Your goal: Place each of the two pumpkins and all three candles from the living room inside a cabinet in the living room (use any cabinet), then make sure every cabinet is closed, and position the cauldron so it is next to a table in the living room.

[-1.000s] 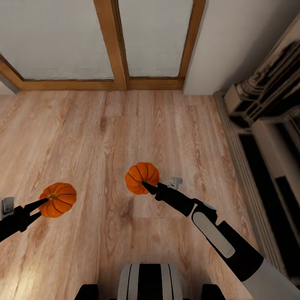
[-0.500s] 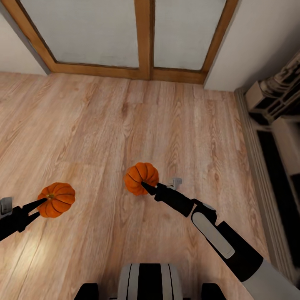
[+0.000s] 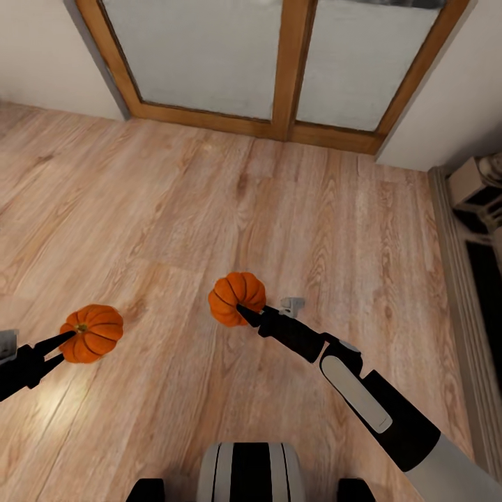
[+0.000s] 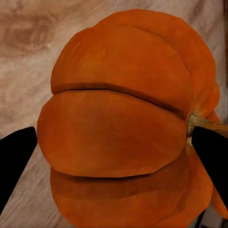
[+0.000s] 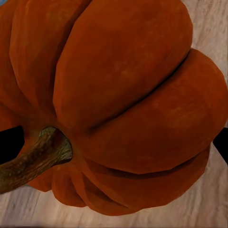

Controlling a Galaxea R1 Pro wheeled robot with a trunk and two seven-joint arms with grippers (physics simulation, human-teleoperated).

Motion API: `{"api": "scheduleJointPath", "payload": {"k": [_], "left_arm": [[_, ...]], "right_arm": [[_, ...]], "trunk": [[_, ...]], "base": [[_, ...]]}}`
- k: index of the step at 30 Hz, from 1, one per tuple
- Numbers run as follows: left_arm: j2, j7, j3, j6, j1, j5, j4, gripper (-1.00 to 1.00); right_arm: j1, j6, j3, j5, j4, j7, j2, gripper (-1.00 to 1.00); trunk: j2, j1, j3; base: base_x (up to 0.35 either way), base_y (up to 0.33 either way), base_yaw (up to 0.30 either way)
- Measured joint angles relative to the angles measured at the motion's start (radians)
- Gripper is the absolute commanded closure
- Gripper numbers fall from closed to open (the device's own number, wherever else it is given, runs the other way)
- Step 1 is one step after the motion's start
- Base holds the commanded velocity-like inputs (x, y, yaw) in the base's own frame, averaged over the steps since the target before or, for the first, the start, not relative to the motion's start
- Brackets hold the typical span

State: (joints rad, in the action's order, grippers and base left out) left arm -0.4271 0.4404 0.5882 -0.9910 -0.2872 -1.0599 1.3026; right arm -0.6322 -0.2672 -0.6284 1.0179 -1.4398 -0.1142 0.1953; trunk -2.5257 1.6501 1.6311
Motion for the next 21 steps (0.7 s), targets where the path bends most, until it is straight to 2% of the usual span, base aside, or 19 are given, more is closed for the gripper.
{"api": "scheduleJointPath", "payload": {"k": [6,17,21], "left_arm": [[0.0,0.0,0.0,-0.002,0.0,-0.011,0.0,1.0],[0.0,-0.001,-0.001,-0.002,0.0,-0.009,0.002,1.0],[0.0,0.0,-0.002,-0.002,0.0,-0.008,0.002,1.0]], "right_arm": [[0.0,0.002,0.0,0.001,0.0,-0.001,0.0,1.0],[0.0,0.003,0.0,0.001,0.001,-0.003,0.0,1.0],[0.0,0.005,0.0,0.002,0.001,-0.004,0.0,1.0]], "trunk": [[0.001,-0.003,-0.03],[0.004,-0.008,-0.085],[0.005,-0.009,-0.101]], "base": [[0.0,0.0,0.201],[0.0,0.0,0.2],[0.0,0.0,0.087]]}}
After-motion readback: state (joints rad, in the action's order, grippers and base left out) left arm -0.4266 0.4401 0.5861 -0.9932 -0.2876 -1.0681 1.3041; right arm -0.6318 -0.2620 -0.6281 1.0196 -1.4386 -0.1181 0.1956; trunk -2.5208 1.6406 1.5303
